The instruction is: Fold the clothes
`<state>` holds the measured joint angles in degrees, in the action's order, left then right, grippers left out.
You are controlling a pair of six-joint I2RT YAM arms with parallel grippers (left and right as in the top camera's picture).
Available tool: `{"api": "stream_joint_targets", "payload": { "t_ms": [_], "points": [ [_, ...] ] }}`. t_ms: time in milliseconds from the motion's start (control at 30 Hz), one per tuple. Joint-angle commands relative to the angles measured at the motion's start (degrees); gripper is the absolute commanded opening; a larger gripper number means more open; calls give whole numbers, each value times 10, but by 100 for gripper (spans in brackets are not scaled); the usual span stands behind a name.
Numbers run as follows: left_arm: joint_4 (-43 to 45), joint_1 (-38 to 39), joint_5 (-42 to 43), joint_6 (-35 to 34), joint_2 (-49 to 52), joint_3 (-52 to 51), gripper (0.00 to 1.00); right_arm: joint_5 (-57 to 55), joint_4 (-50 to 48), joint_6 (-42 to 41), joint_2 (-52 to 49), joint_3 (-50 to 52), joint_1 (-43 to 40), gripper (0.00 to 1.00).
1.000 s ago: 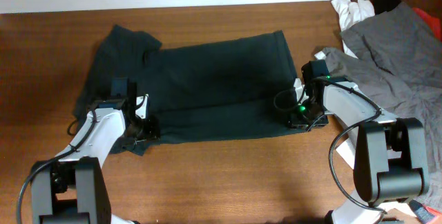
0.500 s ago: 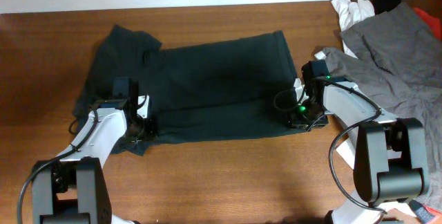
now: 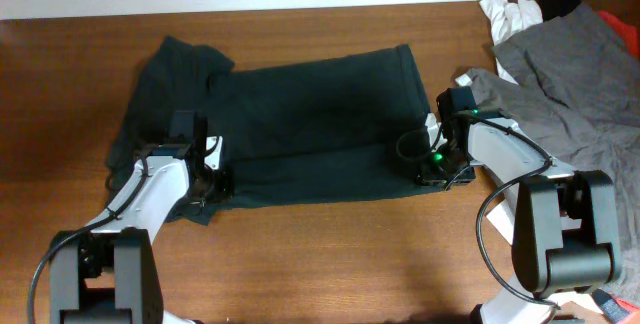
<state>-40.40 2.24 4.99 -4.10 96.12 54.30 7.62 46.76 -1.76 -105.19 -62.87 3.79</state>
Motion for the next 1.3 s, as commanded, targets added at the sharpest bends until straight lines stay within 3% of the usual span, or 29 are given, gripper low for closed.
{"api": "stream_joint_targets", "payload": {
  "t_ms": [0,267,500,767,800,833,867,1000,1133,1267],
  "points": [
    [10,2,-6,-1,4,-4,0,-7,3,-6,-7,8,3,54],
    [66,2,-19,-1,4,20,0,-7,4,-6,-7,8,3,54],
    [115,1,-100,-25,4,29,0,-7,4,-6,-7,8,3,54],
    [219,1,-97,-42,4,29,2,-7,5,-6,-7,8,3,54],
    [226,1,-98,-42,4,29,4,-7,5,-6,-7,8,3,54],
    [241,1,-98,-42,4,29,21,-7,5,-6,-7,8,3,54],
    [246,1,-98,-42,4,29,29,-7,5,-6,-7,8,3,54],
    [257,1,-124,-42,4,29,52,-7,6,-6,-7,8,3,54],
    [238,1,-134,-37,4,30,54,-7,8,-6,-7,8,3,54],
    [122,0,-135,-38,4,31,54,-7,12,-6,-7,8,3,55]
  ]
}}
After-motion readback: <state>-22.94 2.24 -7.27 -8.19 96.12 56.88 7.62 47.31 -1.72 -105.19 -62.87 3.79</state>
